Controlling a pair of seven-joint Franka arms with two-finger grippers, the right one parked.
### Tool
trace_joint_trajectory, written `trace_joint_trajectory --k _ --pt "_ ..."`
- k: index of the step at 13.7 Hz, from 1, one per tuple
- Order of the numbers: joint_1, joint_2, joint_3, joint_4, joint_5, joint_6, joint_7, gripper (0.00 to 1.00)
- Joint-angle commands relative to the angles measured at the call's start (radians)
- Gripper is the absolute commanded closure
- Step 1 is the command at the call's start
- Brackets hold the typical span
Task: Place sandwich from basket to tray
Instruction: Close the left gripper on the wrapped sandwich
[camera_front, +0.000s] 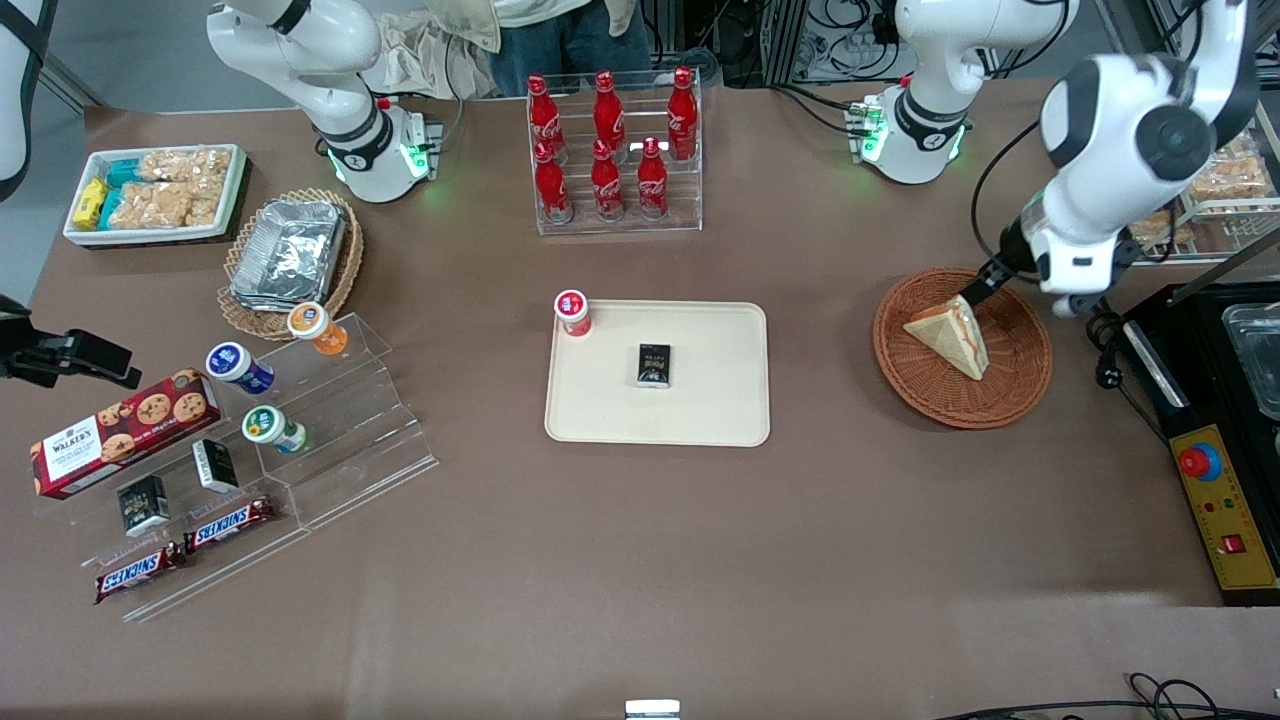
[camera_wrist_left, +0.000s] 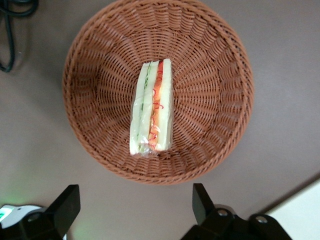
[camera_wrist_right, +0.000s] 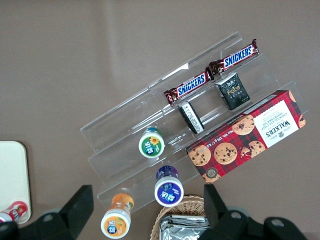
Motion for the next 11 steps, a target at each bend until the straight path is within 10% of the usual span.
trace_joint_trajectory --k 1,11 --pt "0.007 0.042 -0.010 -0.083 0.027 0.144 -0.023 0.00" --pt "0.010 0.191 -0.006 -0.153 0.039 0.352 -0.025 0.00"
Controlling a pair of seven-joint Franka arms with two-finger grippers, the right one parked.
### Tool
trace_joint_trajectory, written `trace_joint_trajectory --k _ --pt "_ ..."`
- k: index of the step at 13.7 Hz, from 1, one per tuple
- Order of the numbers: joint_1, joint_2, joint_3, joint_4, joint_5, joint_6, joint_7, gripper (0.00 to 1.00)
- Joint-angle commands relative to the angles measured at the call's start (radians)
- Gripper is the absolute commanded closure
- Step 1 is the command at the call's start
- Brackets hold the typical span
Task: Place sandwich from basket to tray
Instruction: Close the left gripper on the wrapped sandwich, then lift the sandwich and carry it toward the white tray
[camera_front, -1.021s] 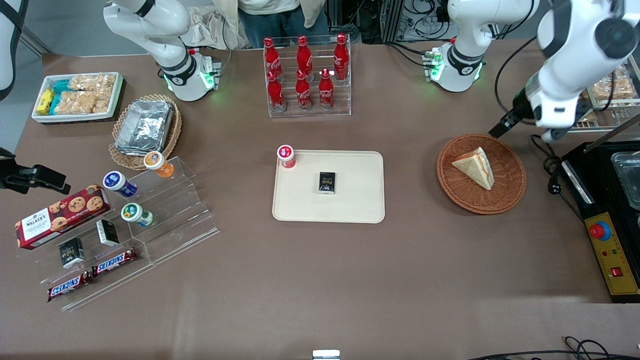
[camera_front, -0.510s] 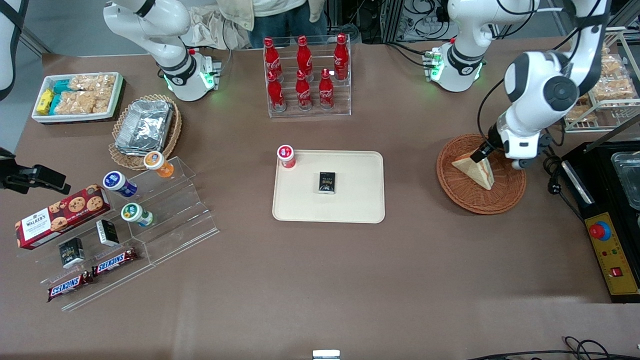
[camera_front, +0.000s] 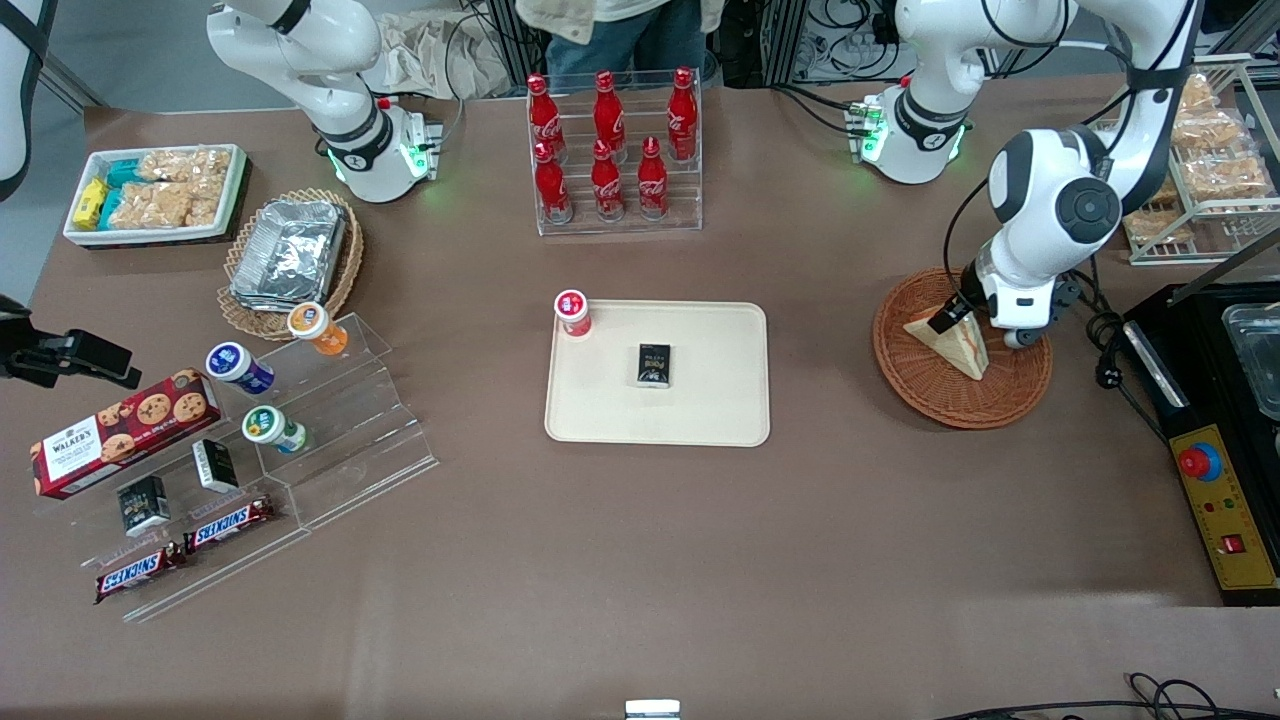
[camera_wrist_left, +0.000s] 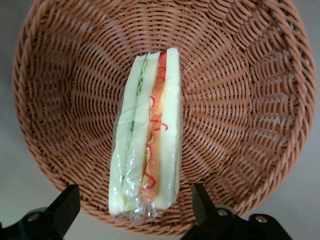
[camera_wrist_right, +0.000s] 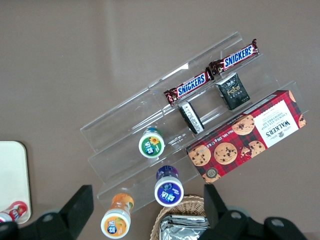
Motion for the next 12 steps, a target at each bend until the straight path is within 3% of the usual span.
trace_joint_trajectory --k 1,2,4,6,7,8,12 --pt "0.009 0.042 -0.004 -0.015 0.023 0.070 -0.024 0.00" --pt "0.009 0.057 -0.004 -0.015 0.023 0.084 -0.024 0.00" --pt "0.025 0.060 -0.003 -0.015 0.023 0.101 -0.026 0.21" --pt "0.032 0.062 -0.003 -0.015 0.023 0.109 -0.024 0.54" --pt "0.033 0.067 -0.003 -0.014 0.023 0.109 -0.024 0.90" --pt "0.033 0.067 -0.003 -0.010 0.023 0.107 -0.024 1.00" --pt "0.025 -0.060 -0.009 0.028 0.023 -0.062 0.043 1.00"
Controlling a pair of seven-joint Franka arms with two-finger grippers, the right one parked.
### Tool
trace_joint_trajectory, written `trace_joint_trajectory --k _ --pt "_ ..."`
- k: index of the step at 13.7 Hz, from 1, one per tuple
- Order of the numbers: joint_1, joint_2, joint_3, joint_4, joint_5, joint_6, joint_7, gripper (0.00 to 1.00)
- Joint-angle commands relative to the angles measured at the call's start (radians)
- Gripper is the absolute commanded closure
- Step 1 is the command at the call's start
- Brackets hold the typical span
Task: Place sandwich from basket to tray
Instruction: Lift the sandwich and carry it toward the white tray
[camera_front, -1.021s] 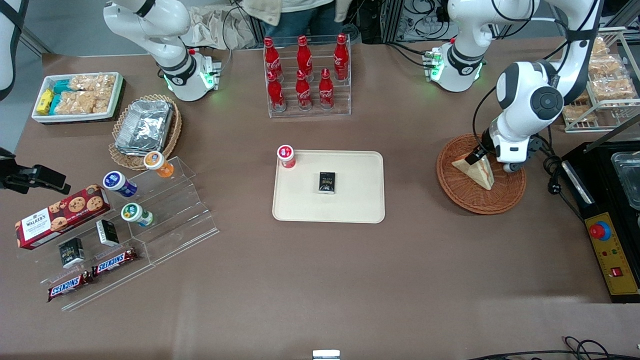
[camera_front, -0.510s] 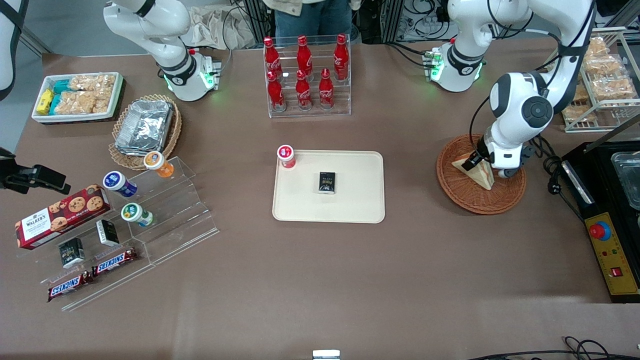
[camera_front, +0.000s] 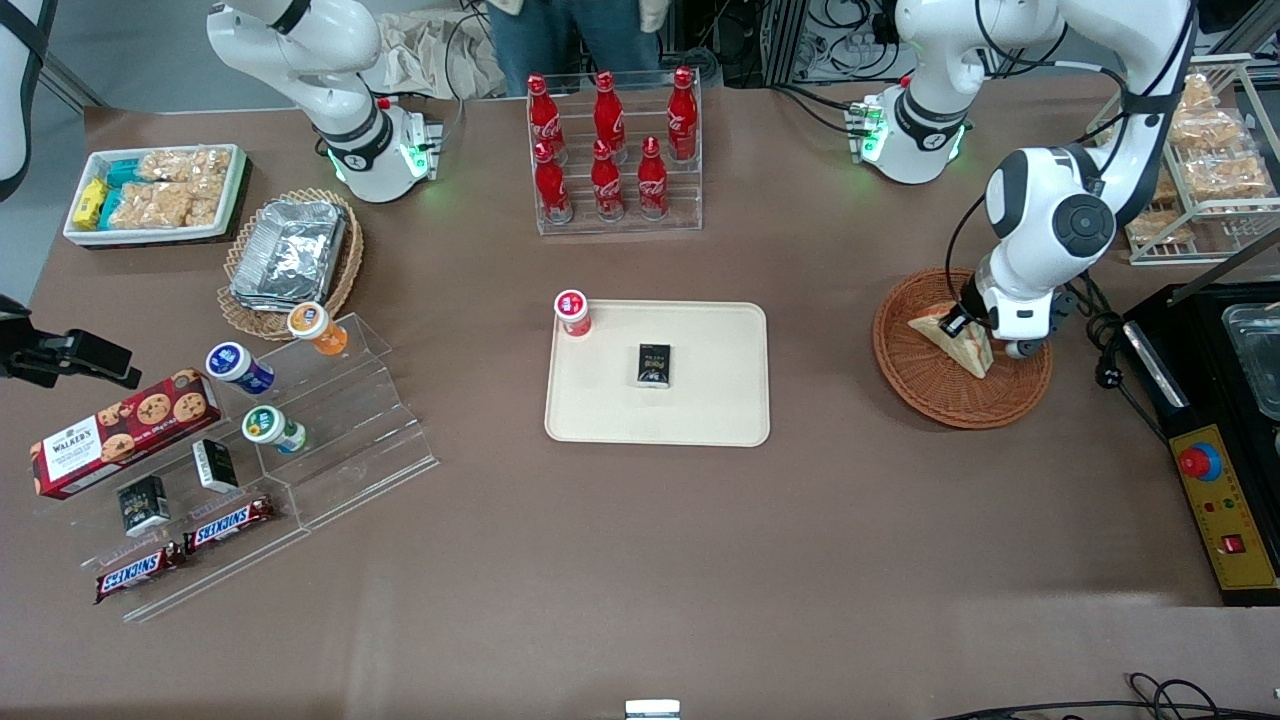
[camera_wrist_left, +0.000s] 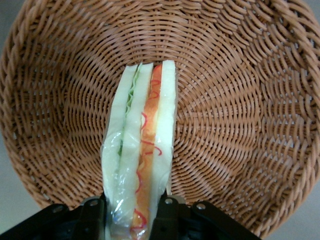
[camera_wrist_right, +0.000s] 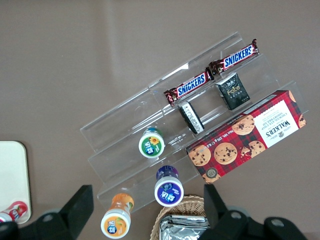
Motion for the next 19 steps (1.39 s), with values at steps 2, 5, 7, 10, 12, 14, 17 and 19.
trace_joint_trajectory --k 2,5,7,10,12,14,17,19 --pt "-0.005 -0.200 -0.016 0.077 0.002 -0.257 0.215 1.00" --pt "-0.093 -0.303 -0.023 0.113 0.001 -0.339 0.352 1.00" --pt "-0.136 -0.363 -0.022 0.116 -0.007 -0.387 0.430 1.00" --pt "-0.258 -0.354 -0.051 0.174 -0.128 -0.402 0.424 1.00" --pt "-0.297 -0.304 -0.120 0.225 -0.144 -0.384 0.299 1.00" --pt "-0.299 -0.185 -0.207 0.352 -0.144 -0.404 0.216 1.00" --pt "-0.303 -0.017 -0.289 0.487 -0.125 -0.421 0.115 1.00" --pt "-0.303 0.057 -0.322 0.493 -0.083 -0.358 0.113 1.00"
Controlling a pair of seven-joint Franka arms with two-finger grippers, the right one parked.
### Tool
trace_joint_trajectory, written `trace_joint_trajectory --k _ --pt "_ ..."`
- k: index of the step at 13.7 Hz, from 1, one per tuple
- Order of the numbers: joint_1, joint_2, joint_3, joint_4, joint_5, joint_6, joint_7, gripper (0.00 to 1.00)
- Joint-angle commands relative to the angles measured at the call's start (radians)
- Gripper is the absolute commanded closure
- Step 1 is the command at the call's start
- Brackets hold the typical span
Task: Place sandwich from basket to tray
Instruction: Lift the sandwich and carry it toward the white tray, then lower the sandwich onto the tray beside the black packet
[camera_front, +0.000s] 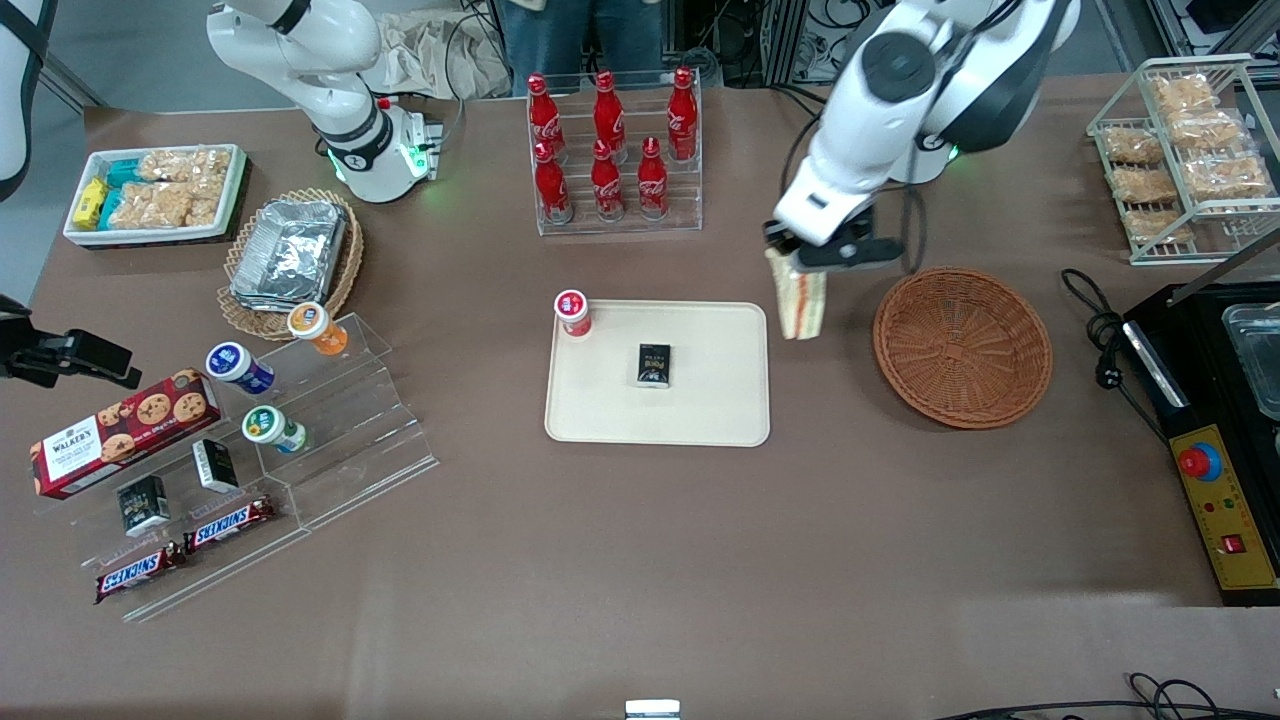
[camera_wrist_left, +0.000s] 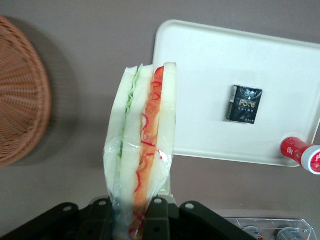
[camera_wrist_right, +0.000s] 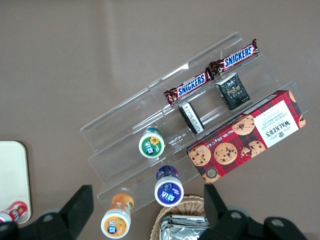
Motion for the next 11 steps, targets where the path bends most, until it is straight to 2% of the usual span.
trace_joint_trajectory --k 1,6,11 --pt "-0.001 0.147 -0.021 0.064 0.055 0.046 -0.023 1.00" --pt "-0.001 0.333 -0.021 0.051 0.124 0.218 0.005 1.00" --pt "-0.021 0.423 -0.020 0.034 0.173 0.321 -0.004 1.00"
